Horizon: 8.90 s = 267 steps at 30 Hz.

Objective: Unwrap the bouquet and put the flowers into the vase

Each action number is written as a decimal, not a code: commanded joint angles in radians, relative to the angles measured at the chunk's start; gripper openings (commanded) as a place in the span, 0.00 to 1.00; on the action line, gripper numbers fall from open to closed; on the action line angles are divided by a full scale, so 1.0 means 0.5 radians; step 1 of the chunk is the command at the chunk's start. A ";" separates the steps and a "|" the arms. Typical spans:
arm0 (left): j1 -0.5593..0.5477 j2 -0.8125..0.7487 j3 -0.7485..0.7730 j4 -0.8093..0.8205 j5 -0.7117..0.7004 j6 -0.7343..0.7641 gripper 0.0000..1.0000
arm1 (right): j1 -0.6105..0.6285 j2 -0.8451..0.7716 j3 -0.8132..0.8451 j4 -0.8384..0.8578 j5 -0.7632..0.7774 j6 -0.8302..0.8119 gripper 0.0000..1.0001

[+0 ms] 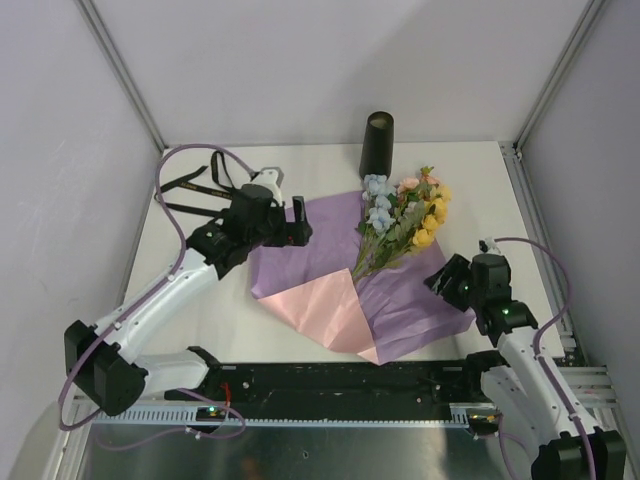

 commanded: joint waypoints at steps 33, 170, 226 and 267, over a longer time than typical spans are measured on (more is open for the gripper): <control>0.442 -0.395 -0.288 -0.370 -0.069 0.277 1.00 | 0.783 1.883 0.945 1.210 -1.287 -0.725 0.91; 0.599 0.240 -1.062 -0.080 0.453 -1.150 0.00 | 0.871 1.467 0.782 1.160 0.410 0.221 0.29; 0.596 -1.194 -0.554 -0.277 0.036 0.371 1.00 | 0.752 2.075 1.092 1.251 0.648 0.427 0.07; 0.596 -1.216 -0.556 -0.287 0.031 0.389 1.00 | 1.116 1.272 0.853 2.941 0.898 -0.936 0.00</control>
